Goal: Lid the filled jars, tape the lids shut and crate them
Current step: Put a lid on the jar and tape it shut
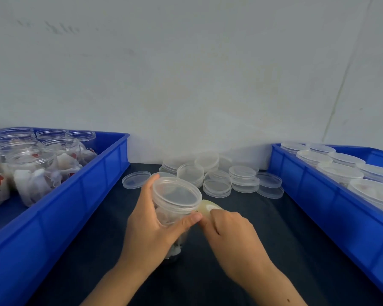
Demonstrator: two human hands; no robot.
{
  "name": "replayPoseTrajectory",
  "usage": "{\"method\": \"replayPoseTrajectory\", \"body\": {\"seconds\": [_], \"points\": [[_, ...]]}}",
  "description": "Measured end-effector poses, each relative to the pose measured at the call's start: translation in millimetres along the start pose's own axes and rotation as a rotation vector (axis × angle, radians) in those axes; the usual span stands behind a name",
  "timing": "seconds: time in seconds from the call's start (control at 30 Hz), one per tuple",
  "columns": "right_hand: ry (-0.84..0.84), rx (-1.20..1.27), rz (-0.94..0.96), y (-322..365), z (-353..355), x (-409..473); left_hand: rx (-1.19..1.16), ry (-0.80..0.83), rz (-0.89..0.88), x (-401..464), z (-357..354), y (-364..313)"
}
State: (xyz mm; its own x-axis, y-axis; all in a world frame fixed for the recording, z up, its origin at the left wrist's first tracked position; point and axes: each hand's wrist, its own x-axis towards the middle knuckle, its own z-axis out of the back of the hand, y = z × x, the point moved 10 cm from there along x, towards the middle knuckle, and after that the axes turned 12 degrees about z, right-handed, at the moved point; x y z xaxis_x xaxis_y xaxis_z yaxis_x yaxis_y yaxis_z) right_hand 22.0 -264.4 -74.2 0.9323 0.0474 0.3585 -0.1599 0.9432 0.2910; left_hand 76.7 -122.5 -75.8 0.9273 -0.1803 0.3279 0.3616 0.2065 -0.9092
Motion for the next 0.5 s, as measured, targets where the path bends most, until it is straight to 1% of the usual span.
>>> {"method": "replayPoseTrajectory", "body": {"seconds": [0.1,0.3,0.4,0.5], "points": [[0.035,0.003,0.035,4.1,-2.4,0.7,-0.035,-0.019,0.026,6.9,5.1,4.3],[0.126,0.133,0.093,1.3,2.7,-0.4,-0.097,-0.021,0.068,15.0,10.1,8.6],[0.038,0.109,0.085,-6.3,23.5,-0.1,-0.142,0.017,0.09,15.9,10.4,8.8],[-0.021,-0.026,0.111,-6.2,35.5,-1.6,-0.229,0.112,0.123,16.6,3.8,9.8]]}}
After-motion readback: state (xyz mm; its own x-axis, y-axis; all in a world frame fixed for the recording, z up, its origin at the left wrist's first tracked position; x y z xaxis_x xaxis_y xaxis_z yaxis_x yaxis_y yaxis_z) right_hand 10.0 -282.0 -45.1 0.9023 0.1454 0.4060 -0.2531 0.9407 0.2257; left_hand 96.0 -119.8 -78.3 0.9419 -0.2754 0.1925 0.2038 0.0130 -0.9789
